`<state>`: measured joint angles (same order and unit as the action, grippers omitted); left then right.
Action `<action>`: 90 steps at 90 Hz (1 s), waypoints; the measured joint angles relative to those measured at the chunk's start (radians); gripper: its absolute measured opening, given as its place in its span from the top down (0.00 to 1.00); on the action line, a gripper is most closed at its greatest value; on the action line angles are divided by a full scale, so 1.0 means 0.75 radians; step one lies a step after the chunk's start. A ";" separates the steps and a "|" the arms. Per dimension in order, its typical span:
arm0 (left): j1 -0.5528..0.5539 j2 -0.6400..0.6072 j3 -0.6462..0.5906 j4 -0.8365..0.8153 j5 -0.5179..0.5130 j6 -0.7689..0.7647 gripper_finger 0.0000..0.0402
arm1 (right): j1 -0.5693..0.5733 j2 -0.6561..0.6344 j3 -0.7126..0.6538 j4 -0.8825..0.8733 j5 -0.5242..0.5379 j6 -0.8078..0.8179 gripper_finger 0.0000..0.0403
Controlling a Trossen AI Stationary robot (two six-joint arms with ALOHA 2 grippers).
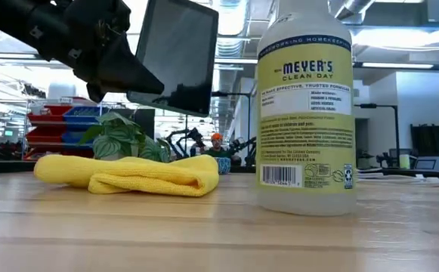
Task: Apply microfiber cloth
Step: Spray the blue tablet with the white spray bottle
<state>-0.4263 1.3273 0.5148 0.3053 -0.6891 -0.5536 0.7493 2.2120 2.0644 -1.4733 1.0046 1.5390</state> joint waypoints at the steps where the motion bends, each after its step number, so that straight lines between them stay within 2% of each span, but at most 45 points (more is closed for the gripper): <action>1: 0.000 0.000 0.000 0.000 0.000 0.000 0.97 | -0.001 0.000 0.004 -0.001 -0.008 -0.013 0.23; 15: 0.001 0.000 0.000 0.000 0.000 0.000 0.97 | -0.023 0.000 0.090 -0.030 -0.144 -0.282 0.14; 30: 0.001 0.000 0.000 -0.001 0.000 0.000 0.97 | -0.025 -0.005 0.216 -0.128 -0.316 -0.641 0.13; 44: 0.001 0.000 0.000 0.000 0.002 0.004 0.97 | -0.019 -0.116 0.189 -0.124 -0.541 -0.936 0.15; 50: 0.001 0.000 0.000 -0.001 0.002 0.006 0.97 | -0.020 -0.202 0.116 -0.132 -0.578 -0.984 0.17; 61: 0.001 0.000 0.000 -0.002 0.002 0.009 0.97 | -0.026 -0.419 -0.122 -0.106 -0.584 -0.965 0.19; 69: 0.001 0.000 0.000 -0.002 0.002 0.010 0.97 | -0.042 -0.622 -0.380 0.059 -0.625 -0.946 0.19; 90: 0.001 0.000 0.000 -0.004 0.002 0.010 0.97 | -0.161 -1.146 -1.287 1.121 -0.783 -1.176 0.19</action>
<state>-0.4259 1.3273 0.5148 0.3024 -0.6872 -0.5461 0.6287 1.3524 1.0989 -0.6323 0.4170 0.6570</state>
